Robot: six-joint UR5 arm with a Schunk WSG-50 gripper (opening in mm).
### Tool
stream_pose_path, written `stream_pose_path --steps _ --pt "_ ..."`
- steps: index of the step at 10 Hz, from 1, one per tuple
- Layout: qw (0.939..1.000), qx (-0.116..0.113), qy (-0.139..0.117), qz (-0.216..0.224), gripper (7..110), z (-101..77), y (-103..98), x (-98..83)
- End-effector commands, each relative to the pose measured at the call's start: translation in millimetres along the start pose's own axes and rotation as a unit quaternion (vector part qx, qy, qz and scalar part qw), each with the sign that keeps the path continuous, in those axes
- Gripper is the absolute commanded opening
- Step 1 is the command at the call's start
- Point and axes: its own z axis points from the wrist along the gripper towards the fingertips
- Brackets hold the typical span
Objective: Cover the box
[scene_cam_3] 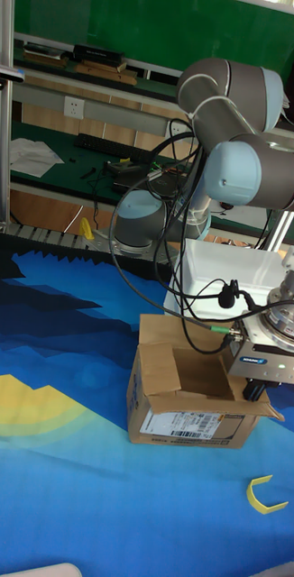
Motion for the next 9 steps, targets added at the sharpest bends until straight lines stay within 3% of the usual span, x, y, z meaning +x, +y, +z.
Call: stream_pose_path --steps 1,3,5,9 --pt "0.9999 -0.012 0.004 0.002 7 -0.7 -3 -0.6" --pt "0.9998 -0.019 0.004 0.002 7 -0.2 -3 -0.3" --pt "0.9996 -0.026 0.009 0.0 7 -12.6 -4 -4.4" --pt "0.998 -0.049 0.039 -0.003 7 -73.3 0 0.3"
